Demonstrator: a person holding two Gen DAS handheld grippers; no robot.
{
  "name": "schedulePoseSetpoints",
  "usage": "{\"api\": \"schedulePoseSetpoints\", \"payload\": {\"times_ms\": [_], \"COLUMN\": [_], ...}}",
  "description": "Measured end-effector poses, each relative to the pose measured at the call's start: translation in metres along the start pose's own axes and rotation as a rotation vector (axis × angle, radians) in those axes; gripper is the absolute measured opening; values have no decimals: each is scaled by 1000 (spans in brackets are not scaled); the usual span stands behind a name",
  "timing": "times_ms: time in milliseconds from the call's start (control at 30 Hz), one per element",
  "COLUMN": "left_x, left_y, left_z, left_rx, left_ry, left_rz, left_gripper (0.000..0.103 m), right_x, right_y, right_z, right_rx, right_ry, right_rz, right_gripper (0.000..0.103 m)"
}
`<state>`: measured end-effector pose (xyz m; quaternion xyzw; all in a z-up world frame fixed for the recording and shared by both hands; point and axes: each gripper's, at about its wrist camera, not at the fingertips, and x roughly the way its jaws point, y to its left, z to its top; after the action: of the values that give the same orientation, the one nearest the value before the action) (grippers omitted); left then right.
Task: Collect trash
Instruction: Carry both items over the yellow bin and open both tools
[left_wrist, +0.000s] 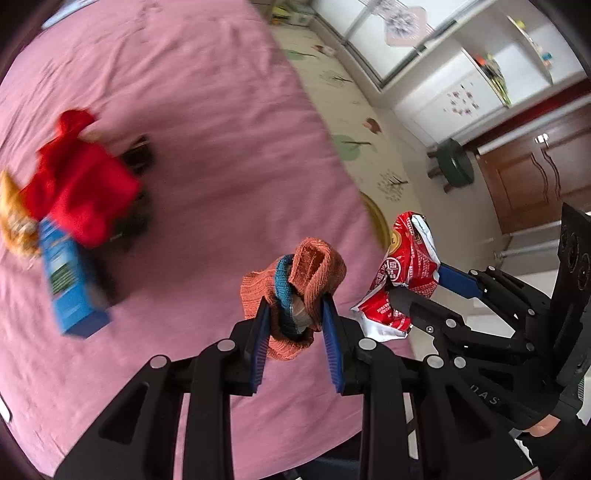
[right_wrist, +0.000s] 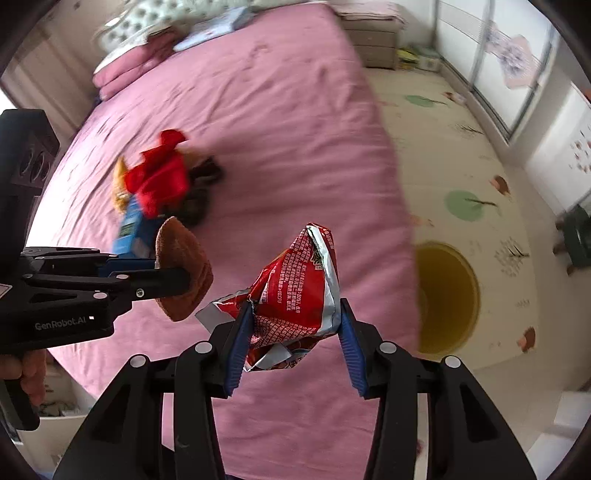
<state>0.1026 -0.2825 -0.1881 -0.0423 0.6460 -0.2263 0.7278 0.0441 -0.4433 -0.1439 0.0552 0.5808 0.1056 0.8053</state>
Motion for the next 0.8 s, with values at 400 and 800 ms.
{"api": "schedulePoseSetpoints", "payload": {"times_ms": [400, 800], "left_x": [79, 131], "left_y": [-122, -191], "left_z": [51, 102], "left_rx": [180, 279], "left_ry": [105, 119], "left_rz": [-74, -126], "left_gripper": [28, 46], "right_x": [-22, -24], "right_y": [-129, -228], "right_z": [-18, -13], "right_rx": [185, 288], "right_ry": [-21, -49], "right_rz": [-89, -197], "right_gripper": [45, 53]}}
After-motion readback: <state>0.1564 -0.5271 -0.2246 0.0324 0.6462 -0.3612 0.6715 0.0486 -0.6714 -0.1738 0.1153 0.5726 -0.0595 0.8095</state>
